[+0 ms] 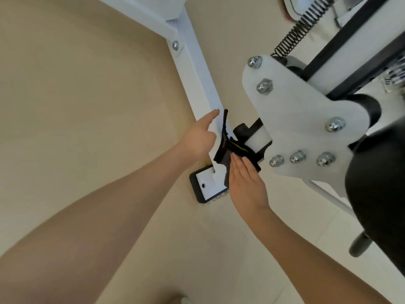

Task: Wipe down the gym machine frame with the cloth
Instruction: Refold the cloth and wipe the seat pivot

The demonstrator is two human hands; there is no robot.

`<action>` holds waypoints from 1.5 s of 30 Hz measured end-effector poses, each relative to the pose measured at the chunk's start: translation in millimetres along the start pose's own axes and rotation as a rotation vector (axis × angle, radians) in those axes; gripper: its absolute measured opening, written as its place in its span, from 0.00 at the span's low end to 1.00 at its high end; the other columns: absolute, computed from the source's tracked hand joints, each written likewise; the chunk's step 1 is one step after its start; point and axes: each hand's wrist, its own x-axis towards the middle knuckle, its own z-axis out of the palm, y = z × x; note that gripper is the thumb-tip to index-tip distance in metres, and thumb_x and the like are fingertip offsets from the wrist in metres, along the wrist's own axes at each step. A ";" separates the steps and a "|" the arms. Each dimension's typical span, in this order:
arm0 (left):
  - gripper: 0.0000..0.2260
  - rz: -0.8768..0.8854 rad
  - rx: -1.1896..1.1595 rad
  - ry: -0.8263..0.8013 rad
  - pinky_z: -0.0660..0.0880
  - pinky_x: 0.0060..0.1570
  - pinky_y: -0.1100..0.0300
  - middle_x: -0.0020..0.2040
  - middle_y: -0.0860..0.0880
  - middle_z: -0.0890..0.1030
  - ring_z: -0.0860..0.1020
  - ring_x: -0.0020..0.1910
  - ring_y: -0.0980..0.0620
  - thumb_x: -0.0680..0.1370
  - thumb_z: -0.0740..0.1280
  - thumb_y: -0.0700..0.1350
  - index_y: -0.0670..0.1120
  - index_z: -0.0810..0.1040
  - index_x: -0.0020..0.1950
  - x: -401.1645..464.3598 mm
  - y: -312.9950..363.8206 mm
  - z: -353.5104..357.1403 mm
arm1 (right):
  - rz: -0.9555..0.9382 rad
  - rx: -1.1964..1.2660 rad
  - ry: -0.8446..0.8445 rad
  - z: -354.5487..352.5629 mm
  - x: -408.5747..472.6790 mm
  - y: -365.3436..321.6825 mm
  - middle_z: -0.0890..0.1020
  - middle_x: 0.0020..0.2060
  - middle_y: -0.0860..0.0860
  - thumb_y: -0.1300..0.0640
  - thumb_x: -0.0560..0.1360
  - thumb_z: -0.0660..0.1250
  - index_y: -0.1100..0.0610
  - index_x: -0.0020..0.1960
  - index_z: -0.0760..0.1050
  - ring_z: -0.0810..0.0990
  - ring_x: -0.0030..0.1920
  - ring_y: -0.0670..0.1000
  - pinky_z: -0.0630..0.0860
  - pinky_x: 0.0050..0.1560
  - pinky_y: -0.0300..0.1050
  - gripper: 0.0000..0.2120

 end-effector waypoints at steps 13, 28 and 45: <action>0.31 0.295 0.157 0.046 0.53 0.53 0.86 0.72 0.50 0.64 0.60 0.66 0.62 0.71 0.52 0.25 0.46 0.62 0.72 -61.3 38.1 -4.7 | 0.204 0.057 0.350 -111.2 2.3 75.8 0.82 0.41 0.45 0.55 0.71 0.63 0.49 0.48 0.82 0.79 0.54 0.48 0.58 0.72 0.48 0.11; 0.32 0.288 0.171 -0.070 0.50 0.55 0.81 0.73 0.52 0.60 0.57 0.71 0.58 0.73 0.51 0.27 0.49 0.59 0.74 -70.7 33.6 10.6 | 0.261 0.160 -0.253 -134.3 -19.8 112.4 0.48 0.76 0.58 0.53 0.79 0.55 0.61 0.76 0.47 0.46 0.75 0.58 0.43 0.73 0.52 0.30; 0.32 0.240 0.110 -0.231 0.53 0.52 0.84 0.71 0.55 0.61 0.58 0.65 0.64 0.73 0.53 0.27 0.49 0.59 0.74 -82.7 36.2 43.1 | 0.141 -0.103 -0.483 -142.0 -35.1 108.3 0.59 0.73 0.60 0.51 0.80 0.57 0.61 0.75 0.53 0.57 0.72 0.60 0.56 0.70 0.51 0.28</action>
